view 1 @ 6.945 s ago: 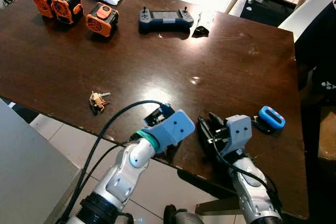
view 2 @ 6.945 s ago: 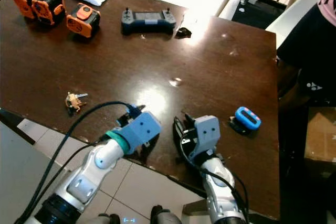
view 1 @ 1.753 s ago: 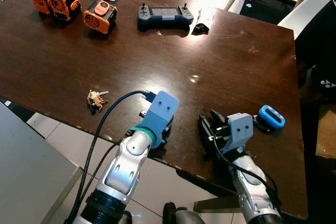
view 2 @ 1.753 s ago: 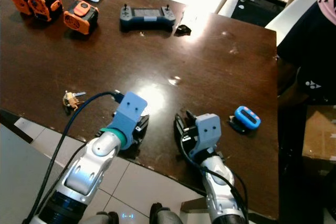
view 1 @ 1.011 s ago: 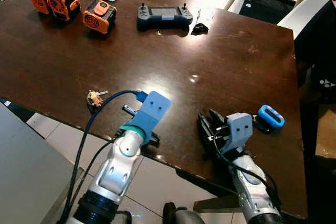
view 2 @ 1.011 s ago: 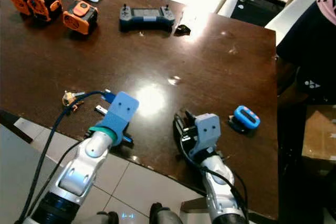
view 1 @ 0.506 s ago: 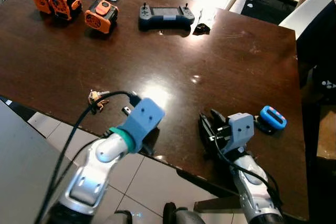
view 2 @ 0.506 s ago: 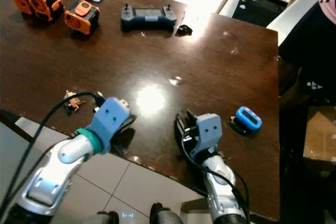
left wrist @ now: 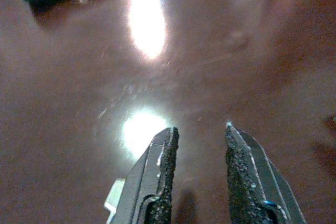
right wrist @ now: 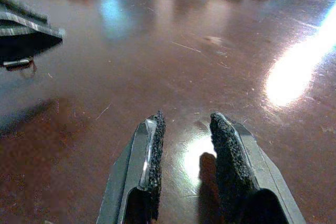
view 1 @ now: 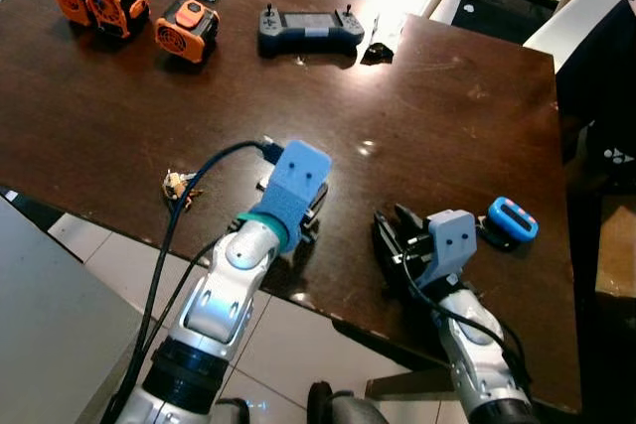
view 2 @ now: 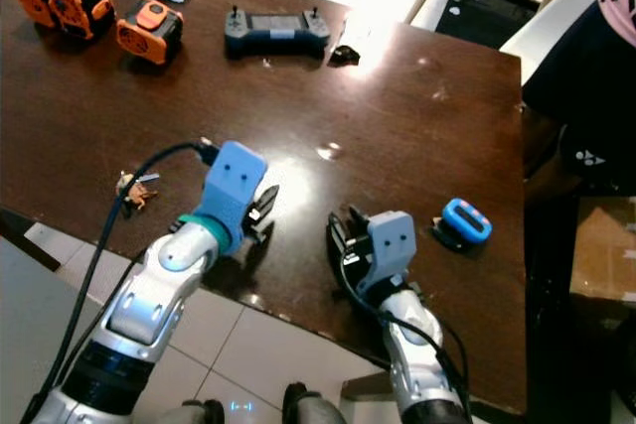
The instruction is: Hang keys on a hook
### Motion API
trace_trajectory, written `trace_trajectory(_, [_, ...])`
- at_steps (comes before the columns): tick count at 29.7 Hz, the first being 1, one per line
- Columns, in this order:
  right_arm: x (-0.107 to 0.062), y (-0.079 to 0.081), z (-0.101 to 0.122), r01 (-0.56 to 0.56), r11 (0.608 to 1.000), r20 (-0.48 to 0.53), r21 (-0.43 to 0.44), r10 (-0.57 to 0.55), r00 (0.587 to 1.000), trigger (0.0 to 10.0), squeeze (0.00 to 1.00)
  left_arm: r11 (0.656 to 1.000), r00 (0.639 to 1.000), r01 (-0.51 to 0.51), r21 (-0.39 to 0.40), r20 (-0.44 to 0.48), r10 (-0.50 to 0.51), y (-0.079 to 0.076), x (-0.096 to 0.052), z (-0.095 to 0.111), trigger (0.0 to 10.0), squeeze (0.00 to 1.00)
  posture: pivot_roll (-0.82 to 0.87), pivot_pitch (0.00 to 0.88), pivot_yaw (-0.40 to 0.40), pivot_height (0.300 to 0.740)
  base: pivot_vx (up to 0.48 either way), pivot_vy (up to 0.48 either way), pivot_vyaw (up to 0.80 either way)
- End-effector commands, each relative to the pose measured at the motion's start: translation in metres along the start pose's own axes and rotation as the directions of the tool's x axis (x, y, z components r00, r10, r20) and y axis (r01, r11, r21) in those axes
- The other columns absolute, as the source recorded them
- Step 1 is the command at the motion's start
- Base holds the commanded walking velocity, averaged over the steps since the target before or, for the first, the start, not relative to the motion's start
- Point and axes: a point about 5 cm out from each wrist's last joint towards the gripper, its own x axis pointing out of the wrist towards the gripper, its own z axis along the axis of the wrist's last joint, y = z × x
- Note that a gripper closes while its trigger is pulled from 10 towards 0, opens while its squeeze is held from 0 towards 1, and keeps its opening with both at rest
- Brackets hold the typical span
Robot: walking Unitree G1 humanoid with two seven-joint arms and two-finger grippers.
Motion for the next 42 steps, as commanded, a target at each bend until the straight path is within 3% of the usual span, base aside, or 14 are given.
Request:
trace_trajectory(1, [-0.016,0.009,-0.029,-0.036,0.999,-0.147,0.041,0.041,0.988,10.0,0.0,1.0,0.999,-0.004,0.0,-0.051,0.004,-0.004,0.001,-0.009,10.0,0.0,-0.06,0.206,-0.009,0.74,0.0,0.0,0.0])
trace_trajectory(6, [-0.023,0.025,-0.029,-0.206,0.979,-0.154,-0.002,0.203,0.967,10.0,0.0,0.996,0.998,-0.019,-0.087,-0.066,0.013,0.003,-0.009,-0.012,10.0,0.0,-0.05,0.209,-0.012,0.74,0.0,0.0,0.0])
trace_trajectory(10, [-0.026,0.035,-0.025,-0.322,0.946,-0.142,-0.035,0.314,0.939,10.0,0.0,0.971,0.999,0.052,-0.232,0.004,-0.052,0.007,-0.025,-0.003,10.0,0.0,-0.05,0.211,-0.014,0.74,0.0,0.0,0.0])
trace_trajectory(13, [-0.027,0.039,-0.024,-0.361,0.931,-0.145,-0.053,0.351,0.925,10.0,0.0,0.956,0.995,0.096,-0.277,0.046,-0.087,0.009,-0.032,0.003,10.0,0.0,-0.04,0.211,-0.021,0.74,0.0,0.0,0.0])
trace_trajectory(17, [-0.026,0.04,-0.027,-0.359,0.932,-0.155,-0.057,0.347,0.925,10.0,0.0,0.955,0.994,0.102,-0.278,0.062,-0.088,0.009,-0.036,0.005,10.0,0.0,-0.03,0.21,-0.025,0.74,0.0,0.0,0.0])
trace_trajectory(22, [-0.023,0.04,-0.031,-0.351,0.935,-0.177,-0.049,0.337,0.925,10.0,0.0,0.987,0.999,-0.042,-0.156,-0.02,0.039,0.011,-0.027,-0.006,10.0,0.0,-0.02,0.21,-0.029,0.74,0.0,0.0,0.0])
trace_trajectory(23, [-0.023,0.04,-0.032,-0.352,0.935,-0.183,-0.046,0.338,0.923,10.0,0.0,0.99,0.997,-0.067,-0.125,-0.05,0.061,0.01,-0.024,-0.011,10.0,1.0,-0.02,0.21,-0.029,0.74,0.0,0.0,0.0])
trace_trajectory(27, [-0.025,0.041,-0.034,-0.355,0.934,-0.194,-0.041,0.341,0.92,10.0,0.0,0.992,0.991,-0.099,-0.083,-0.1,0.091,0.004,-0.017,-0.018,10.0,1.0,-0.03,0.212,-0.027,0.74,0.0,0.0,0.0])
trace_trajectory(35, [-0.025,0.04,-0.035,-0.348,0.937,-0.193,-0.041,0.334,0.922,10.0,0.0,0.98,0.98,-0.158,-0.122,-0.141,0.14,0.011,-0.015,-0.022,10.0,1.0,-0.03,0.212,-0.024,0.74,0.0,0.0,0.0])
trace_trajectory(36, [-0.026,0.04,-0.035,-0.346,0.937,-0.193,-0.041,0.332,0.923,10.0,0.0,0.98,0.98,-0.153,-0.127,-0.148,0.134,0.012,-0.016,-0.024,10.0,0.85,-0.04,0.21,-0.02,0.74,0.0,0.0,0.0])
trace_trajectory(37, [-0.026,0.04,-0.035,-0.346,0.937,-0.193,-0.041,0.332,0.923,10.0,0.0,0.98,0.98,-0.153,-0.127,-0.148,0.134,0.012,-0.016,-0.024,10.0,0.85,-0.04,0.21,-0.02,0.74,0.0,0.0,0.0])
trace_trajectory(38, [-0.026,0.04,-0.035,-0.344,0.938,-0.194,-0.041,0.33,0.924,10.0,0.0,0.98,0.979,-0.157,-0.124,-0.152,0.137,0.013,-0.017,-0.025,10.0,0.48,-0.03,0.21,-0.02,0.74,0.0,0.0,0.0])
trace_trajectory(39, [-0.026,0.04,-0.035,-0.343,0.938,-0.194,-0.04,0.33,0.924,10.0,0.0,0.979,0.977,-0.163,-0.126,-0.159,0.142,0.014,-0.018,-0.027,10.0,0.0,-0.03,0.21,-0.02,0.74,0.0,0.0,0.0])
trace_trajectory(42, [-0.025,0.04,-0.036,-0.343,0.939,-0.196,-0.039,0.329,0.924,10.0,0.0,0.976,0.973,-0.181,-0.119,-0.168,0.16,0.013,-0.017,-0.03,10.0,0.0,-0.03,0.206,-0.023,0.74,0.0,0.0,0.0])
